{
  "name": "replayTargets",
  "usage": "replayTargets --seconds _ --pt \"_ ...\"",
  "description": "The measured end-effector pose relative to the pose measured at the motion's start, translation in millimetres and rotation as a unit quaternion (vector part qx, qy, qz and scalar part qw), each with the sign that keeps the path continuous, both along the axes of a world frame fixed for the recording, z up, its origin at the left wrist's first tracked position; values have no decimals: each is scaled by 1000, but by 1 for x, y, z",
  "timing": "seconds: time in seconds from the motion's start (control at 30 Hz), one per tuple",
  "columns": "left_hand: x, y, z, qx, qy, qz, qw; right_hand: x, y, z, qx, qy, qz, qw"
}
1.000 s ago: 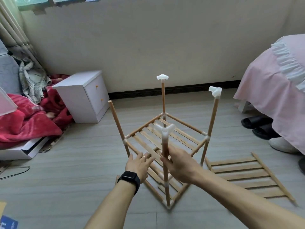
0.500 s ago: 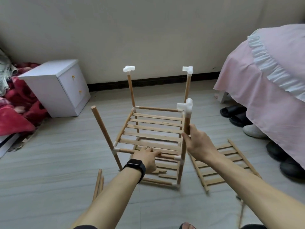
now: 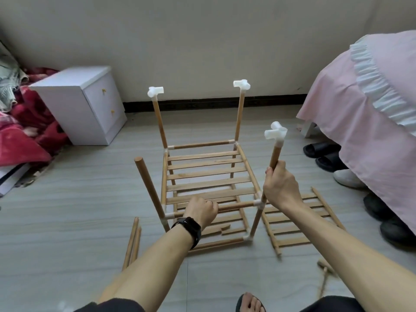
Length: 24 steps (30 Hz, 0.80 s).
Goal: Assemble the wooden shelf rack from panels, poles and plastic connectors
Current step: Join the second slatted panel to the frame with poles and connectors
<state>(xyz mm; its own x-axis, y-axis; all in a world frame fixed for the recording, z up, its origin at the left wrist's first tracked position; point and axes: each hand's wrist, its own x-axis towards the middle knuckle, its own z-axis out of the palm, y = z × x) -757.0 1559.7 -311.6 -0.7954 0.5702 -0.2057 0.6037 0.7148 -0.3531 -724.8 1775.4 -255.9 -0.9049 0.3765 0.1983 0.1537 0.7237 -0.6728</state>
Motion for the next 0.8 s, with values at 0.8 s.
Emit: replayTargets --seconds 0.8 --pt "97 -366 -83 215 -241 525 787 -30 -224 -68 334 -260 385 820"
